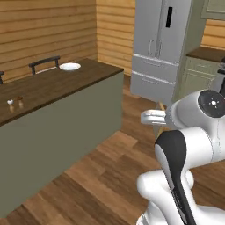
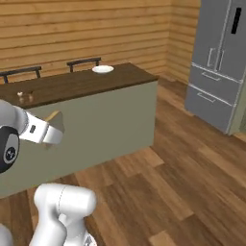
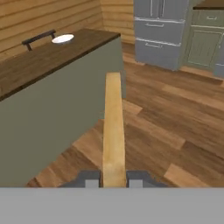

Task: Start the toaster. Once the lever pops up, take the bread to the plate on the dining counter.

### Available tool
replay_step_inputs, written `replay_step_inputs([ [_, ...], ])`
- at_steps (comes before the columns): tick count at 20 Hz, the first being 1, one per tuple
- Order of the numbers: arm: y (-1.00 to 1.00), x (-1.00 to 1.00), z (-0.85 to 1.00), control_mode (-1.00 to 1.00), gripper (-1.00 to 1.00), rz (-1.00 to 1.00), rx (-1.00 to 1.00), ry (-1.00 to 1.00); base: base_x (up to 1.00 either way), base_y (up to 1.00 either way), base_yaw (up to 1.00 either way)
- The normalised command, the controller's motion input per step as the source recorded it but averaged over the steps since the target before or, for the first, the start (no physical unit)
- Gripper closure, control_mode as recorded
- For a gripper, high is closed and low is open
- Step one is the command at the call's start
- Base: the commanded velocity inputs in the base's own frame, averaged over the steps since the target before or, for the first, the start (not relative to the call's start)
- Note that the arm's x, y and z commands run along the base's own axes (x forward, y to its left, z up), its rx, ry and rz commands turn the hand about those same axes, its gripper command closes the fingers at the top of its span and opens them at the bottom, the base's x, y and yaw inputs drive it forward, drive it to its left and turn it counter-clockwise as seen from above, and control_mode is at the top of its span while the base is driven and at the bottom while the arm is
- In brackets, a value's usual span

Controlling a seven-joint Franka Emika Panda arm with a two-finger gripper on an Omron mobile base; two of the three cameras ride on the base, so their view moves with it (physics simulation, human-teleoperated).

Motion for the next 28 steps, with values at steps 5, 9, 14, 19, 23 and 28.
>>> replay_step_inputs([
  [5, 0.0, 0.0, 0.0, 1.0, 1.0, 0.0, 0.0, 0.0, 1.0, 0.15, 0.3],
  [9, 0.0, 0.0, 0.0, 1.0, 1.0, 0.0, 0.0, 0.0, 1.0, 0.0, 0.26],
  [14, 0.0, 0.0, 0.0, 1.0, 1.0, 0.0, 0.0, 0.0, 1.0, -0.26, 0.3],
  [19, 0.0, 0.0, 0.0, 1.0, 1.0, 0.0, 0.0, 0.0, 1.0, -0.41, 0.34],
  [23, 0.0, 0.0, 0.0, 1.0, 1.0, 0.0, 0.0, 0.0, 0.91, -0.77, 0.33],
  [28, 0.0, 0.0, 0.0, 1.0, 1.0, 0.0, 0.0, 0.0, 0.49, -0.98, 0.34],
])
